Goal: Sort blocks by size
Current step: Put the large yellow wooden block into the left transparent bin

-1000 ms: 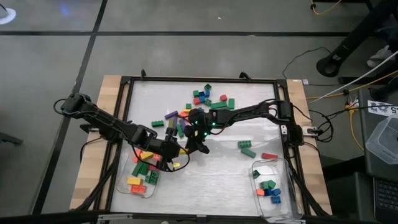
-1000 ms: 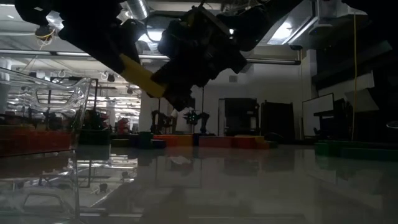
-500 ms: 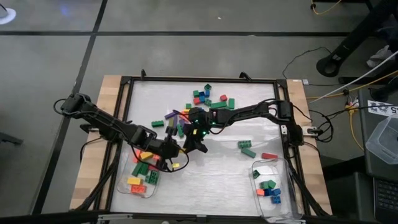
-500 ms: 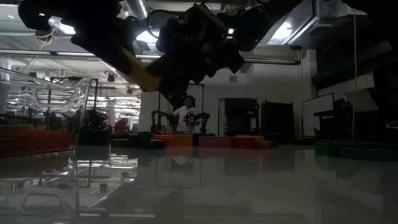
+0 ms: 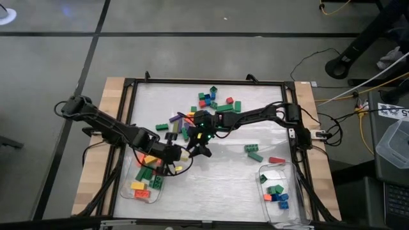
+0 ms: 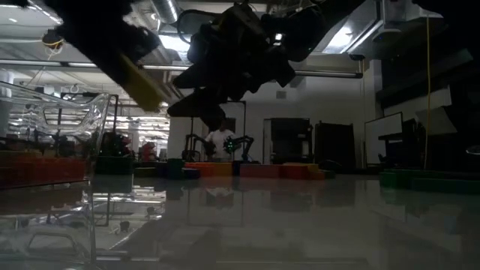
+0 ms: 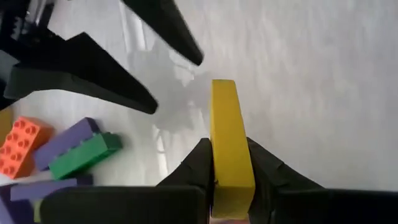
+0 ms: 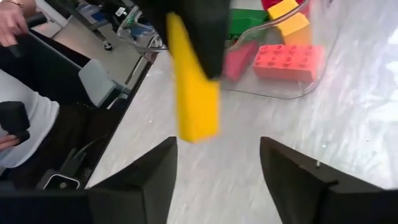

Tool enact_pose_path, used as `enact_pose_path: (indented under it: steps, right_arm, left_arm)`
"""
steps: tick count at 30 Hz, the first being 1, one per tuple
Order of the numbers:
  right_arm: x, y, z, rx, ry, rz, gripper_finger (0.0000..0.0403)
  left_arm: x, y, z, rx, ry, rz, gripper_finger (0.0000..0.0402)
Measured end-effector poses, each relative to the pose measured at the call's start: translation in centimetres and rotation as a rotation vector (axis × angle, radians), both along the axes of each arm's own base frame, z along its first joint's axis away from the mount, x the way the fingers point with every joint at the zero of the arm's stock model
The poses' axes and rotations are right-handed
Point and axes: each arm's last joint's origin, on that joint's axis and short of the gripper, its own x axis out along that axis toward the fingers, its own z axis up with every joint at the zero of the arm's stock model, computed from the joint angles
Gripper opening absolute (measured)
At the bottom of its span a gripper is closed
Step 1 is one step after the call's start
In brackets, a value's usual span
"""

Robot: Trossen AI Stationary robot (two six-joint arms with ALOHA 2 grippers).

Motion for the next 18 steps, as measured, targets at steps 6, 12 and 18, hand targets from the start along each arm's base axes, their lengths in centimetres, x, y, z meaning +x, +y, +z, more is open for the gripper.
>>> enact_pose_path:
  steps: [6, 12, 18]
  right_arm:
    - [-0.3, -2.2, -0.3, 0.005, 0.044, -0.05, 0.0245]
    - [-1.4, -4.9, -1.1, 0.02, 0.168, -0.113, 0.0245]
    - [-2.3, -6.9, -1.9, -0.013, 0.265, -0.187, 0.0245]
  left_arm:
    - [-2.5, -0.6, 3.3, -0.061, 0.034, 0.015, 0.004]
    - [-7.0, -0.4, 4.9, -0.201, 0.216, 0.168, 0.005]
    - [-8.7, -0.8, 4.6, -0.251, 0.307, 0.44, 0.0115]
